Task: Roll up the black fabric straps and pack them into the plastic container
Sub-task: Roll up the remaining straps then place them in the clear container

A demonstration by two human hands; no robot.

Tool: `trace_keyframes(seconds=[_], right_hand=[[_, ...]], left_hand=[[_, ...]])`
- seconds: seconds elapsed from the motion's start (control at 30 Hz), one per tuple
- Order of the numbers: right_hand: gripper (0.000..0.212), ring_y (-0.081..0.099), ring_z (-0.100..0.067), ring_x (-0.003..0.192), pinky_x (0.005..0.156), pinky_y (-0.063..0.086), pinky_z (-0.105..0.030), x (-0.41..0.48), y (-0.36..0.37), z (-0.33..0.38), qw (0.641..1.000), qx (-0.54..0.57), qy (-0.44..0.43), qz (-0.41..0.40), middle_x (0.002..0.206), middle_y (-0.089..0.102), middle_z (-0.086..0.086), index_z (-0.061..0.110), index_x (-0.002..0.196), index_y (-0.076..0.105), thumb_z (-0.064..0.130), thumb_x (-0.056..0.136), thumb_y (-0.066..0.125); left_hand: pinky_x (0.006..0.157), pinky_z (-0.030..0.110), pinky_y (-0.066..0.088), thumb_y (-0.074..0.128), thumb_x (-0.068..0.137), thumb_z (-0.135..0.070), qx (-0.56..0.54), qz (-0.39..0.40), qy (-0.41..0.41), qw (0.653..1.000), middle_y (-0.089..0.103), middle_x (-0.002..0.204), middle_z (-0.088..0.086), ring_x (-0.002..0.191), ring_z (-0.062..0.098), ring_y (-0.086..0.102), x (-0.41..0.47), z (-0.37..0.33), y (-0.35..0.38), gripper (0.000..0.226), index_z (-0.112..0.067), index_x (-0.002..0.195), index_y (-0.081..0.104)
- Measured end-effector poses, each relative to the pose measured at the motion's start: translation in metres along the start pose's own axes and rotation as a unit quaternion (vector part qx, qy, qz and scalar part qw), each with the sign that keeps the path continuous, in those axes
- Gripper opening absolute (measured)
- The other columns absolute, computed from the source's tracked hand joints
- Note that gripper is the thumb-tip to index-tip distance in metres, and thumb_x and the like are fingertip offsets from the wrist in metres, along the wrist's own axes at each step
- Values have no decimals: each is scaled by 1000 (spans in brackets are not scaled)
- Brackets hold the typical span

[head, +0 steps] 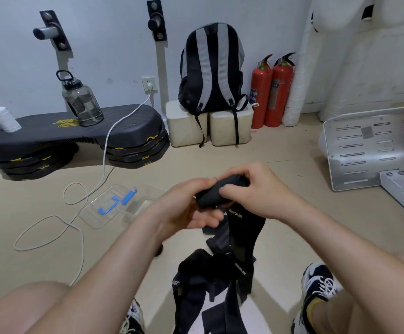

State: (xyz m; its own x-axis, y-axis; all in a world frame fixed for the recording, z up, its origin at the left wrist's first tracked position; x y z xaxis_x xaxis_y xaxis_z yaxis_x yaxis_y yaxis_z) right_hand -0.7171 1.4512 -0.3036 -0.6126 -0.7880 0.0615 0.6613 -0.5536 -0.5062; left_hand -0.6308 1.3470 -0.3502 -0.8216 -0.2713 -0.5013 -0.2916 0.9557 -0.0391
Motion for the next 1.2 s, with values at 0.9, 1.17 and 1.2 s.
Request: trace_keyframes(seconds=[0.9, 1.17, 1.2], right_hand=[[24, 51, -35, 81, 66, 55, -32, -1, 4, -5, 950, 214, 51, 220, 87, 61, -23, 14, 83, 78, 18, 60, 74], [8, 68, -12, 71, 65, 55, -21, 9, -9, -24, 949, 300, 88, -31, 76, 73, -3, 7, 89, 72, 2, 87, 67], [9, 70, -13, 75, 69, 56, -22, 7, -8, -23, 949, 302, 77, -48, 79, 74, -3, 8, 89, 74, 2, 87, 69]], left_hand=[[72, 17, 52, 74, 78, -10, 3, -17, 253, 967, 71, 81, -3, 75, 6, 64, -7, -37, -5, 11, -12, 88, 70], [50, 24, 43, 49, 94, -52, 174, -17, 139, 975, 74, 79, 10, 51, 19, 62, -27, -34, -13, 29, -33, 112, 61], [50, 23, 46, 53, 93, -49, 152, -10, 136, 979, 75, 88, 13, 56, 22, 66, -26, -30, -9, 27, -36, 117, 57]])
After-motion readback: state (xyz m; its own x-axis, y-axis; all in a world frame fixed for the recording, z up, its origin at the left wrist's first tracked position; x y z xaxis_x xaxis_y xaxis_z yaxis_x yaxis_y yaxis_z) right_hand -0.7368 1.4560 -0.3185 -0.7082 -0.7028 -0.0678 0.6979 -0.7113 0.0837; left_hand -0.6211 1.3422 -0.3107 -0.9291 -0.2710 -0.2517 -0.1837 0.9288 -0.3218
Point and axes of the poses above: each hand's wrist, its own x-axis towards the middle knuckle, its own y-axis out of the palm, z = x × y, the point moved 7 cm from there along x, towards the middle knuckle
